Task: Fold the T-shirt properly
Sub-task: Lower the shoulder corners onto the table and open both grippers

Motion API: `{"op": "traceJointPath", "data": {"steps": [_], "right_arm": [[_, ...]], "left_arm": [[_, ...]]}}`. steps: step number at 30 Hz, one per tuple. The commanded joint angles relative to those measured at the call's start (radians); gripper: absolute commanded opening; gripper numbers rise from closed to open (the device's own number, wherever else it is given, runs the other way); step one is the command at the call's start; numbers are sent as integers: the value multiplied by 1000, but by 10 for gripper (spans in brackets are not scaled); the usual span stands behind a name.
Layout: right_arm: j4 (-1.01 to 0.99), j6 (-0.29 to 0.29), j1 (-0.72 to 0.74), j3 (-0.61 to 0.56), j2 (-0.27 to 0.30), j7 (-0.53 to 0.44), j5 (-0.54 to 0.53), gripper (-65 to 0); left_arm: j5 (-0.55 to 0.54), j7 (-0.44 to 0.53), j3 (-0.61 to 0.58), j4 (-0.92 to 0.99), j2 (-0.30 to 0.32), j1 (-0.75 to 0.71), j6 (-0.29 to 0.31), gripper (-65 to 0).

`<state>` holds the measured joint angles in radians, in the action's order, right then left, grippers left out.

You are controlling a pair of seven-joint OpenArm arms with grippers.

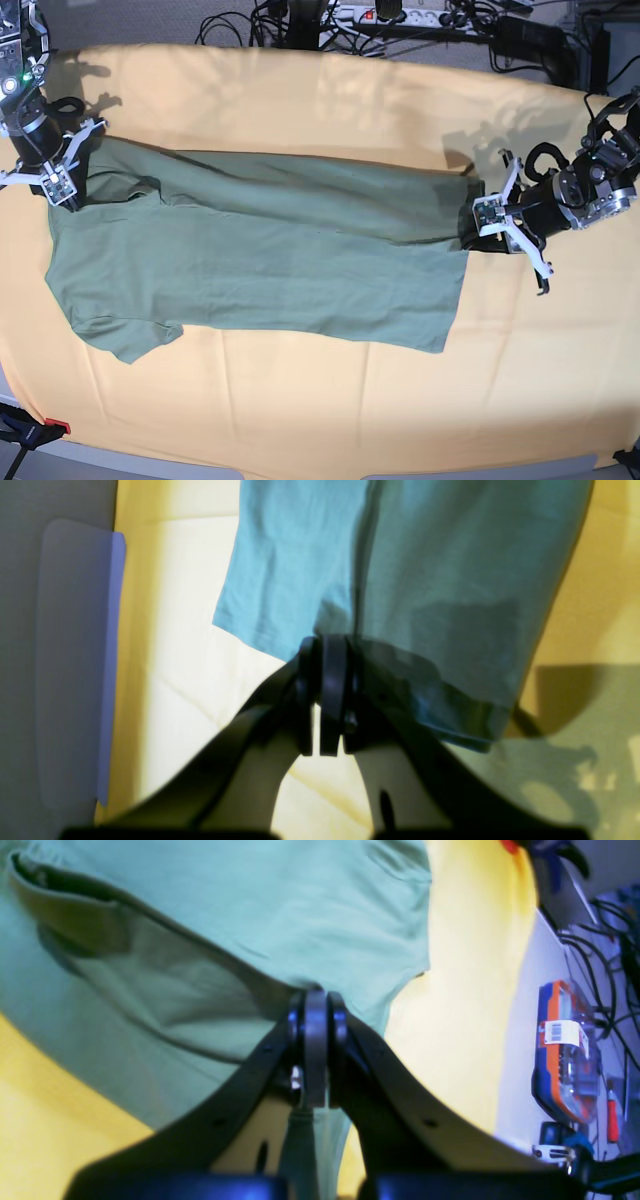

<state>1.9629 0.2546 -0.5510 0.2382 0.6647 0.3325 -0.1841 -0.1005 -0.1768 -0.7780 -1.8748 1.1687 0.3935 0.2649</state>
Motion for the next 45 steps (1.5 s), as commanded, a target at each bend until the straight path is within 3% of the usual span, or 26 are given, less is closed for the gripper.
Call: {"op": "traceJointPath", "data": {"steps": [1, 4, 10, 15, 20, 24, 26, 29, 31, 38, 42, 45], "right_arm": [[11, -6, 3, 10, 17, -19, -3, -650], [11, -64, 5, 11, 17, -19, -3, -650], [-17, -96, 36, 10, 17, -20, -12, -650], [-96, -6, 86, 10, 17, -27, -86, -650], [-152, 21, 135, 10, 17, -27, -90, -650], [-153, 108, 161, 9, 17, -27, -108, -650], [-153, 101, 167, 10, 17, -27, -107, -537], [-153, 65, 184, 10, 21, -23, -96, -343], [-152, 67, 185, 10, 39, -19, -97, -314], [-55, 235, 171, 12, 104, 86, -116, -316], [34, 374, 109, 11, 133, 206, -161, -319], [61, 401, 56, 11, 144, 273, -152, -319]], "left_arm": [[-6, 11, 13, -7, 19, 17, -19, -650], [-13, 11, 13, -7, 14, 17, -11, -650], [-12, 11, 13, -7, 11, 17, -11, -650], [-12, 11, 13, -7, 11, 17, -11, -650], [-12, 11, 13, -7, 11, 17, -11, -650], [-10, 11, 13, -7, 11, 17, -12, -650], [15, 11, 13, -7, 11, 18, -26, -647], [66, 11, 13, -7, 12, 24, -52, -448], [74, 10, 13, -7, 12, 37, -51, -330], [71, -11, 13, -9, 29, 84, 21, -307], [34, -11, 13, -10, 48, 84, 142, -308], [32, -11, 13, -10, 57, 84, 193, -308]]}}
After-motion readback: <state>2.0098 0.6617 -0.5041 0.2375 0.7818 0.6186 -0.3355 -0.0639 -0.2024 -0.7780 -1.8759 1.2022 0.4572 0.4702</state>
